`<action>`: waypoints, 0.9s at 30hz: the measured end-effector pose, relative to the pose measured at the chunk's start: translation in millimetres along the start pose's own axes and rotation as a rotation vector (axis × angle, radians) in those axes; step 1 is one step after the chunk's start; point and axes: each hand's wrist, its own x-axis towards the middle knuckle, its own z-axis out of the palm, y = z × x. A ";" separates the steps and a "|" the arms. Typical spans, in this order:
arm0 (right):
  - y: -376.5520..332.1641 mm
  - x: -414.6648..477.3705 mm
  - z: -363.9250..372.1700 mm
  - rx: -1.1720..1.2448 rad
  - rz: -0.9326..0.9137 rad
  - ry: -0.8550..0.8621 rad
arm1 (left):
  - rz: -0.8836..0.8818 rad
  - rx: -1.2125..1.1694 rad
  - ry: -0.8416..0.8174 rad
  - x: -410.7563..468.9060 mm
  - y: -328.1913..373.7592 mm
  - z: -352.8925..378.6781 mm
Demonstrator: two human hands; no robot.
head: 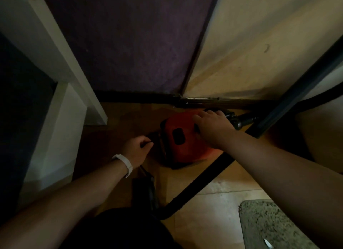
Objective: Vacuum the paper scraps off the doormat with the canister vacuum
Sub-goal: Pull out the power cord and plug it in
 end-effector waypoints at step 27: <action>43.2 8.3 -10.0 0.387 -0.003 -0.018 | 0.442 -0.132 0.608 -27.5 109.5 -76.1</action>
